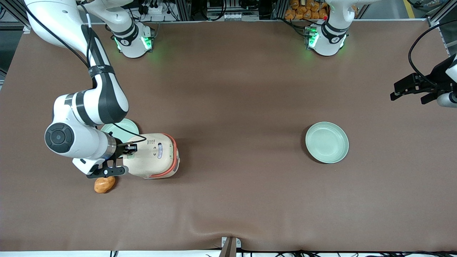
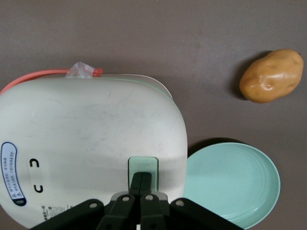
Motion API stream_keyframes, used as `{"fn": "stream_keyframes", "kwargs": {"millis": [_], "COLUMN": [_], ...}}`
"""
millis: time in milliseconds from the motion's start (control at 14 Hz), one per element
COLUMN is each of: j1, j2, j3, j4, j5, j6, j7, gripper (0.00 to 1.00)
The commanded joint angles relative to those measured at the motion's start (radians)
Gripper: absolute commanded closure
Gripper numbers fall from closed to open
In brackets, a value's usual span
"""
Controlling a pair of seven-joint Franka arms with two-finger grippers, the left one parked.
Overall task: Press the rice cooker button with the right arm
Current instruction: 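Keep pressing the green button with the right gripper fingertips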
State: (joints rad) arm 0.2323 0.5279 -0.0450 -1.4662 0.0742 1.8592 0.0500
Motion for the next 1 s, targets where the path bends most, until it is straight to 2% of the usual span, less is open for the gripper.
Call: {"fn": "stream_keyframes", "kwargs": {"millis": [0, 929], "j1": [-0.005, -0.007], "j2": [0.032, 0.026], "j3": [0.001, -0.001], "j4": [0.017, 0.029], "j5": [-0.005, -0.014], "j6": [0.02, 0.043], "j7": [0.002, -0.001], "gripper": [1.0, 1.0]}}
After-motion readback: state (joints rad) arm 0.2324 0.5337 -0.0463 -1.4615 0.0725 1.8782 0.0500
